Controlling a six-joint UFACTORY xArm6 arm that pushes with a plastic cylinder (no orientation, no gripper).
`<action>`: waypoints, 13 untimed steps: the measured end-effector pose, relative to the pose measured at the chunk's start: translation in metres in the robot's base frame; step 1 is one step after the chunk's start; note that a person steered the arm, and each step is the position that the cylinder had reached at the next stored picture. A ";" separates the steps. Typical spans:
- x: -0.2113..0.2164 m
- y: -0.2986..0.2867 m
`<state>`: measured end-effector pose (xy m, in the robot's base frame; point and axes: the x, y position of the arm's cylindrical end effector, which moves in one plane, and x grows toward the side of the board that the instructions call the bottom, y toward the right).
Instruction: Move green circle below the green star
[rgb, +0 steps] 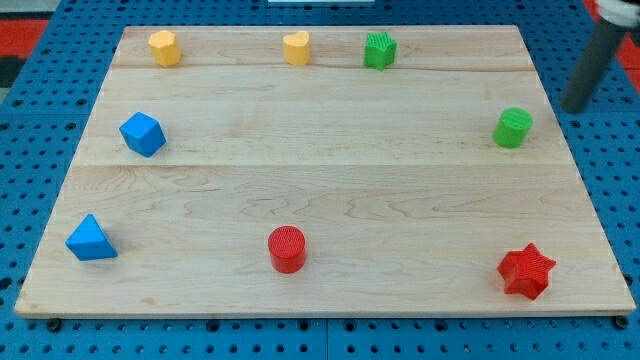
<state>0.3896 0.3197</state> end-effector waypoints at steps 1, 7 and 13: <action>0.018 -0.063; 0.028 -0.210; -0.022 -0.337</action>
<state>0.3675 -0.0171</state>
